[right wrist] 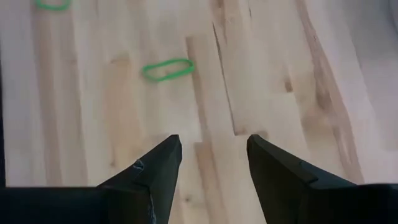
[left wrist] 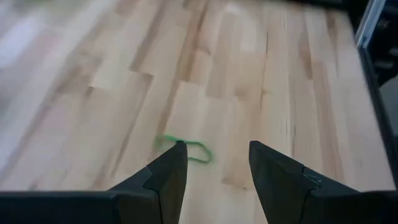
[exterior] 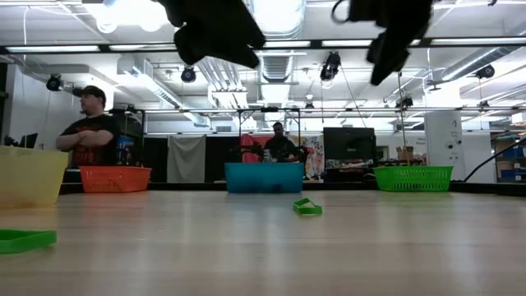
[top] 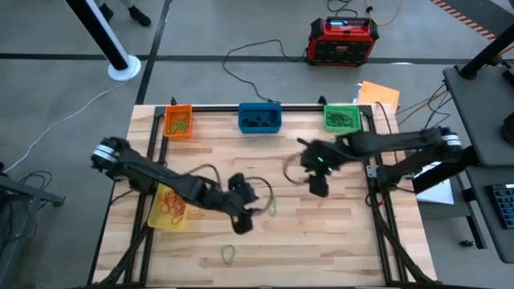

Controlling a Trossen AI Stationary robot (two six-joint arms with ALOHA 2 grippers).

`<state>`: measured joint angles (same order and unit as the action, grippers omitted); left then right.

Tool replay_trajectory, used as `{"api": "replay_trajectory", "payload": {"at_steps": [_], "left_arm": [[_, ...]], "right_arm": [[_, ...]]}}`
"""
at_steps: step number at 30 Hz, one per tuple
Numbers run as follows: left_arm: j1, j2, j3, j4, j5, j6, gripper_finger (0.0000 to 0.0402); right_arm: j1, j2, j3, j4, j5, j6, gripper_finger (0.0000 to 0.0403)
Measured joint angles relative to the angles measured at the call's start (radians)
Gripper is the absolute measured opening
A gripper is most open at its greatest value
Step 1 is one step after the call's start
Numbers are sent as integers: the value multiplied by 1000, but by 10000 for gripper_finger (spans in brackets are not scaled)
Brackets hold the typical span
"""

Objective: Sort rubber bands into baskets
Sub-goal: Put the right green rubber band into the orange bin

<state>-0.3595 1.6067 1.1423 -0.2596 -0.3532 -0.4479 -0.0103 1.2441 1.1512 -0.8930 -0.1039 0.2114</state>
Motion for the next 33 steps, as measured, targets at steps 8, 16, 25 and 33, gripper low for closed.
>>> {"api": "replay_trajectory", "payload": {"at_steps": [8, 16, 25, 33], "left_arm": [[-36, 270, 220, -143, -2, -153, 157], [-35, 521, 497, -271, -5, -303, 157], [-26, 764, 872, -652, -109, -335, 157], [19, 891, 1045, -821, -89, -355, 157]], "right_arm": [[207, -183, -156, 40, 127, 206, 179], [246, -239, -227, 41, 132, 230, 185], [251, -282, -232, 6, 123, 188, 185], [262, -335, -232, 5, 122, 162, 184]]}}
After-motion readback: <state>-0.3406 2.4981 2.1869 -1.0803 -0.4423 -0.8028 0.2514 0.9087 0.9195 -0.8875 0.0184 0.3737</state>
